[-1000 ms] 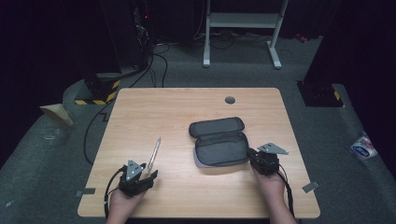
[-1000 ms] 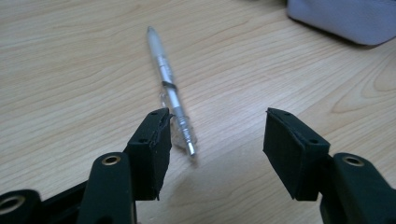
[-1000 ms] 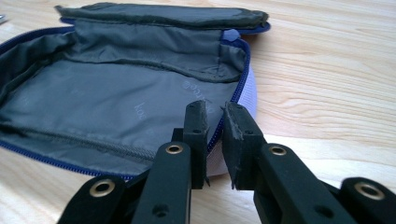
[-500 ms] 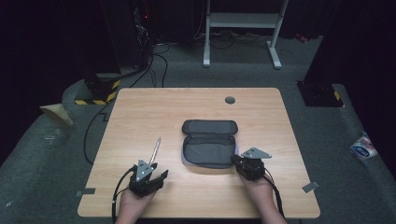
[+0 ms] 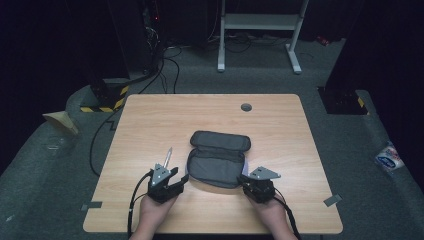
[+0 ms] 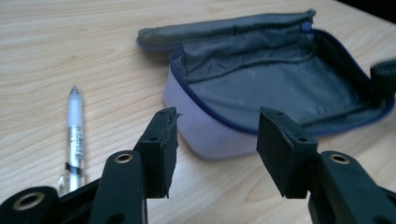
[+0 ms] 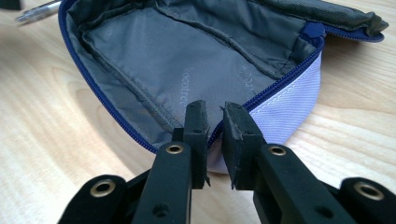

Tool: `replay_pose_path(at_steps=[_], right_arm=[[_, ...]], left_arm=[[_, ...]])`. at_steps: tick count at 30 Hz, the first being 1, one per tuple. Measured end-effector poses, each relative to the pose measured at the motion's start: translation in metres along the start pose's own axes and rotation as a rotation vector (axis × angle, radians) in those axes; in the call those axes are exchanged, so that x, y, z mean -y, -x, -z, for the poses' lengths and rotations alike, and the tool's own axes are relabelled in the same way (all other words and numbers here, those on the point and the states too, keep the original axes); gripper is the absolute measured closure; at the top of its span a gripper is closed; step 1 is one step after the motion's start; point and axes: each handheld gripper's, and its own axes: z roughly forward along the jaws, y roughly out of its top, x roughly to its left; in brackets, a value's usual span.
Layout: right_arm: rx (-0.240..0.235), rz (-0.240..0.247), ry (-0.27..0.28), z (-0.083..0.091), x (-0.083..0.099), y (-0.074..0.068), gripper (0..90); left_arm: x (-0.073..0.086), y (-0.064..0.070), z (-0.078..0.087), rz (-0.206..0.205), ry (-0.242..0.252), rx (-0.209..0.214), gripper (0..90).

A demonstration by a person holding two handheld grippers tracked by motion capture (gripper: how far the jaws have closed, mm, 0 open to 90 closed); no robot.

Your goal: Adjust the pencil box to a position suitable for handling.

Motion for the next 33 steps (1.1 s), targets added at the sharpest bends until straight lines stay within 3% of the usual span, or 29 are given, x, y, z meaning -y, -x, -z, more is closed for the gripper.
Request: replay_pose_path(at_steps=[5, 7, 14, 25, 33], right_arm=[[0.001, 0.005, 0.002, 0.004, 0.003, -0.004, 79.3], [0.005, 0.002, 0.011, 0.006, 0.006, -0.004, 79.2], [0.022, -0.012, 0.023, 0.006, 0.006, 0.000, 78.9], [0.042, -0.028, 0.044, 0.001, 0.001, 0.011, 76.2], [0.046, -0.024, 0.045, 0.000, -0.001, 0.010, 73.5]], left_arm=[[-0.002, -0.001, -0.014, 0.029, -0.026, 0.016, 51.2], [-0.002, -0.001, -0.019, 0.037, -0.044, 0.019, 59.8], [-0.003, 0.008, -0.023, -0.019, -0.068, 0.010, 73.2], [0.001, 0.009, -0.021, -0.040, -0.061, -0.009, 73.6], [0.001, 0.010, -0.018, -0.050, -0.050, -0.014, 72.1]])
